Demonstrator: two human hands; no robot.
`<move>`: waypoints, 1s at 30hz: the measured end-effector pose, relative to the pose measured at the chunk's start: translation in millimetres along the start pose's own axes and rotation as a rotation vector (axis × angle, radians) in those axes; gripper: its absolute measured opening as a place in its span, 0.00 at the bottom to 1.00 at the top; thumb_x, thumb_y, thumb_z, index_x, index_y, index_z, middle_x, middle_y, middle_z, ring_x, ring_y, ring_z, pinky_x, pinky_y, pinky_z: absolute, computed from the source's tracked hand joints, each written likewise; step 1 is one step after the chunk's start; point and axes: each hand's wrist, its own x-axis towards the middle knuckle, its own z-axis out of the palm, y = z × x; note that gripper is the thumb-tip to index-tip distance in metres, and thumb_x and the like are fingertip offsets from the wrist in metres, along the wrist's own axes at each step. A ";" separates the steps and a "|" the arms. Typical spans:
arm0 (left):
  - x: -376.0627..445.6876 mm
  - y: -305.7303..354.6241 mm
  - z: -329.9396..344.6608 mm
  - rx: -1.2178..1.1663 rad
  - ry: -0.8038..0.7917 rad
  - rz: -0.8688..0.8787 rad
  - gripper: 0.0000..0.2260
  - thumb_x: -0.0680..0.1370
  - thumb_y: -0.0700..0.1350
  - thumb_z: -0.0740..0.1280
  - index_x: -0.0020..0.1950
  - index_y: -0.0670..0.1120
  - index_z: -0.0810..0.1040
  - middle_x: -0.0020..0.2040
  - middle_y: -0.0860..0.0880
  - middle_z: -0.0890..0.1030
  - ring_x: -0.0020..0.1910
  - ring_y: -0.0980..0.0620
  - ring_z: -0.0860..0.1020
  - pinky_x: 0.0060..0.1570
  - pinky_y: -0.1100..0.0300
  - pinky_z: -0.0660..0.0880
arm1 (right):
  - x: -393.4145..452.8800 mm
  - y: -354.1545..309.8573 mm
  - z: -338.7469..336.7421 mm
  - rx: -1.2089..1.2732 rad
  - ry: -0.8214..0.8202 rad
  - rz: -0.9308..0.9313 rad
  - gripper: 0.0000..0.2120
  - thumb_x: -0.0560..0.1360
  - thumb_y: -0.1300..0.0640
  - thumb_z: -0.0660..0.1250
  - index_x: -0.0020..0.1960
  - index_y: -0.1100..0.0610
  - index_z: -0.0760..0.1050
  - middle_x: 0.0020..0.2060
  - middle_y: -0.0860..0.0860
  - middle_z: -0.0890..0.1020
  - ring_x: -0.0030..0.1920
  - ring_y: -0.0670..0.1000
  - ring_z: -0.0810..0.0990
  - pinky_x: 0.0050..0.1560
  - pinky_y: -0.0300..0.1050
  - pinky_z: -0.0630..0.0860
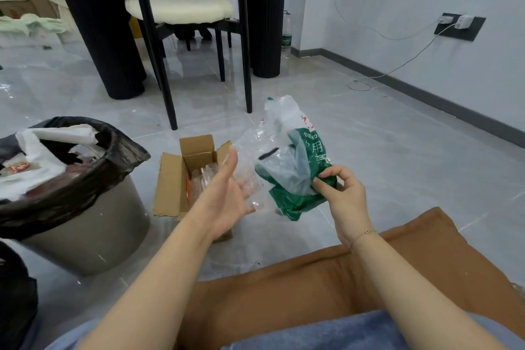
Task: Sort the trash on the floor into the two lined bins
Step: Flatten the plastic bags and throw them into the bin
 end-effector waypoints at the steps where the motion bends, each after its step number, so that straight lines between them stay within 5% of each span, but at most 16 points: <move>1: -0.9 -0.4 1.1 0.040 0.002 -0.004 0.51 0.60 0.66 0.76 0.76 0.64 0.52 0.75 0.44 0.65 0.74 0.41 0.63 0.68 0.33 0.59 | -0.6 1.3 0.4 -0.115 -0.012 -0.101 0.16 0.69 0.71 0.71 0.36 0.50 0.76 0.45 0.50 0.77 0.47 0.49 0.78 0.50 0.47 0.77; 5: -2.5 -4.7 9.7 0.230 0.004 0.077 0.64 0.52 0.64 0.81 0.74 0.69 0.38 0.78 0.51 0.57 0.75 0.44 0.59 0.72 0.35 0.55 | -9.7 2.7 9.5 -0.462 -0.019 -0.362 0.14 0.68 0.73 0.69 0.40 0.54 0.76 0.46 0.44 0.75 0.48 0.34 0.75 0.47 0.25 0.69; 11: 4.8 -14.1 24.3 0.483 0.254 0.092 0.70 0.48 0.69 0.78 0.71 0.65 0.27 0.79 0.54 0.40 0.77 0.51 0.49 0.75 0.44 0.49 | -18.7 5.5 16.0 -0.788 -0.071 -0.662 0.12 0.67 0.72 0.68 0.48 0.60 0.78 0.51 0.46 0.77 0.45 0.43 0.75 0.42 0.27 0.69; 17: 10.3 -6.5 12.0 0.197 0.359 0.092 0.59 0.54 0.65 0.80 0.75 0.64 0.47 0.75 0.53 0.64 0.70 0.48 0.69 0.69 0.42 0.63 | -26.0 0.1 20.2 -0.798 -0.130 -0.825 0.13 0.68 0.73 0.69 0.46 0.59 0.80 0.50 0.49 0.79 0.45 0.47 0.78 0.40 0.41 0.75; 22: 8.4 -5.7 7.0 0.200 0.414 0.161 0.48 0.71 0.44 0.75 0.77 0.56 0.44 0.65 0.55 0.71 0.54 0.55 0.76 0.40 0.59 0.75 | -27.4 -8.3 18.5 -0.643 -0.198 -0.723 0.10 0.71 0.69 0.68 0.47 0.56 0.81 0.50 0.44 0.76 0.47 0.42 0.77 0.41 0.36 0.75; 25: 6.8 -0.2 5.5 0.194 0.428 0.142 0.41 0.71 0.37 0.74 0.75 0.57 0.55 0.63 0.54 0.75 0.57 0.49 0.78 0.43 0.54 0.78 | -25.3 -20.2 12.1 -0.414 -0.287 -0.496 0.11 0.72 0.63 0.63 0.49 0.53 0.81 0.50 0.44 0.76 0.49 0.44 0.77 0.44 0.41 0.75; 27: 5.7 6.7 0.9 0.161 0.441 0.124 0.38 0.70 0.31 0.71 0.73 0.56 0.61 0.64 0.48 0.76 0.59 0.44 0.77 0.49 0.48 0.79 | -24.1 -28.1 4.2 -0.337 -0.365 -0.405 0.20 0.69 0.66 0.58 0.55 0.51 0.79 0.56 0.44 0.76 0.57 0.46 0.76 0.52 0.46 0.76; 30: 2.5 15.5 -6.5 0.135 0.437 0.073 0.33 0.71 0.28 0.66 0.71 0.53 0.66 0.61 0.45 0.78 0.58 0.41 0.78 0.53 0.45 0.76 | -18.0 -36.3 -4.4 -0.731 -0.424 -0.680 0.36 0.66 0.69 0.61 0.71 0.46 0.65 0.74 0.47 0.62 0.74 0.49 0.61 0.70 0.45 0.64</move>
